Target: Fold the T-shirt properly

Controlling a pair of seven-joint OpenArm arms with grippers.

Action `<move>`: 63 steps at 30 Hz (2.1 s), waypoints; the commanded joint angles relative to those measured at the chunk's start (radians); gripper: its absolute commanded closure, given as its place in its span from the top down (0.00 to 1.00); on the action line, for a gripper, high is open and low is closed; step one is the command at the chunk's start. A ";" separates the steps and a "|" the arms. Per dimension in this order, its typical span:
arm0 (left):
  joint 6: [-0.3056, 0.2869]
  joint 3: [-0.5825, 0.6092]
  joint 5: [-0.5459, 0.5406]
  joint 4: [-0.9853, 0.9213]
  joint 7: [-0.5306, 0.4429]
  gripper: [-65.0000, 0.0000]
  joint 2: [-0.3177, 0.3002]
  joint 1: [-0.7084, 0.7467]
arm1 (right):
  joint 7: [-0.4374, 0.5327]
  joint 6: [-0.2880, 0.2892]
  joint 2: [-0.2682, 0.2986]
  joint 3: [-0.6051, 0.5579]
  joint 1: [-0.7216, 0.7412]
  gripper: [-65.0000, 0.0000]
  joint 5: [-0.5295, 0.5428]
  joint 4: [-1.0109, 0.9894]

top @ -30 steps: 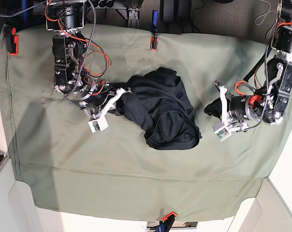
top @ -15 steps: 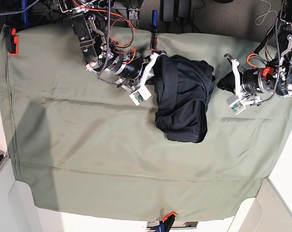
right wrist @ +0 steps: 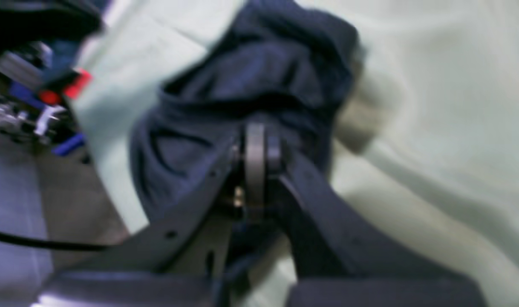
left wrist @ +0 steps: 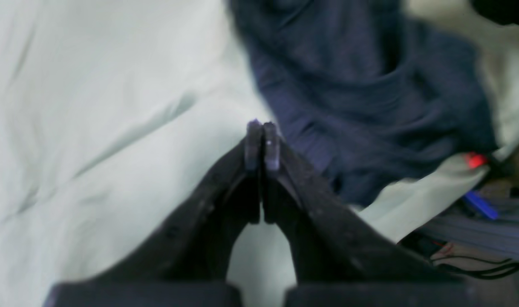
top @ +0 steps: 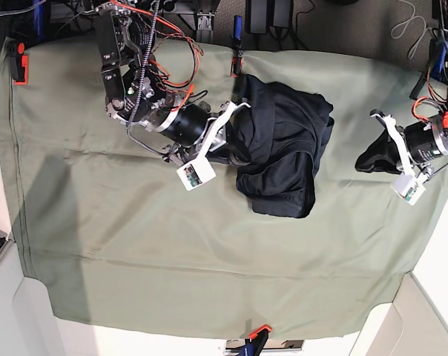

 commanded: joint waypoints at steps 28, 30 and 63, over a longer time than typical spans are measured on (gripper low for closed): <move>-0.006 0.150 0.288 -0.340 -0.268 0.00 0.166 -0.038 | 0.262 0.028 -0.061 -0.172 0.481 0.00 -0.219 -0.742; -0.006 0.113 0.242 -0.305 -0.220 0.00 0.166 -0.038 | 0.257 0.028 -0.061 -0.171 0.466 0.00 -0.212 -0.702; -0.006 -0.333 0.030 0.091 -0.005 0.00 0.210 0.686 | -0.128 0.029 0.350 0.537 -0.611 0.00 0.204 0.401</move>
